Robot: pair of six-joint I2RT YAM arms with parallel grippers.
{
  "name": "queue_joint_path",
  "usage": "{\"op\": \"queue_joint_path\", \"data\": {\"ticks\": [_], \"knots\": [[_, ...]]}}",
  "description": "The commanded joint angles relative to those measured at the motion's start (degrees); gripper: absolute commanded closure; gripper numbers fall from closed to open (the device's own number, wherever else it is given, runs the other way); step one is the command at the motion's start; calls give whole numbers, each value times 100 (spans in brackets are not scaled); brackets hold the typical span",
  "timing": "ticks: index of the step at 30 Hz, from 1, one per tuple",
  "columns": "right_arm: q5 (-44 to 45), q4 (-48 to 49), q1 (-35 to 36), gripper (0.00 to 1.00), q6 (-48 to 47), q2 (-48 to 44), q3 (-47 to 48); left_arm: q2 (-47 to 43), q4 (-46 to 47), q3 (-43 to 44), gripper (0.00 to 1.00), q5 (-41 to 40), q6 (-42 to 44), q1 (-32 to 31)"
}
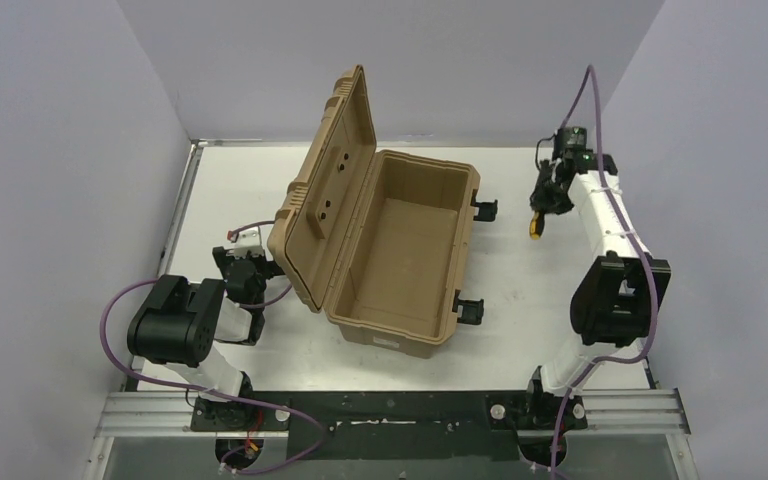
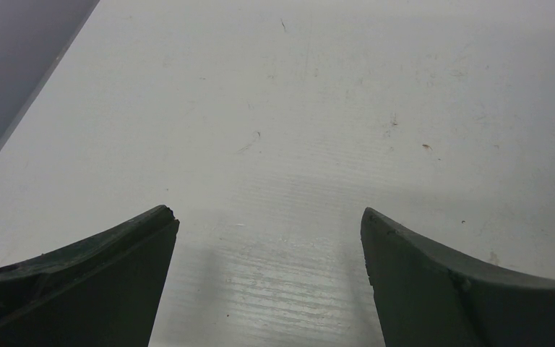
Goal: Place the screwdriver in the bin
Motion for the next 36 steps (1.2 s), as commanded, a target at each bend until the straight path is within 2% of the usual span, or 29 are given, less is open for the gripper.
{"op": "queue_joint_path", "data": {"ticks": [1,6,12,15,20,26,30,36], "knots": [[-152,-1029,387,100,283,-374,2037,-5,245,147,3,28,13,30],[-101,-1452,1383,100,778,-77,4002,-7,239,153,3,39,12,37],[-24,-1097,2846,100,1279,183,4287,-7,232,150,3,29,16,26],[-16,-1002,3289,100,1408,378,3854,-11,227,146,3,29,16,17],[-117,-540,3836,100,1453,589,2517,-21,226,144,3,20,7,10],[-256,246,4109,100,1504,885,1078,-26,223,144,3,20,3,0],[-213,614,4133,100,1534,1153,513,-41,210,144,3,17,-13,0],[-55,816,4119,100,1552,1484,216,-42,209,144,3,20,-8,0]]}}
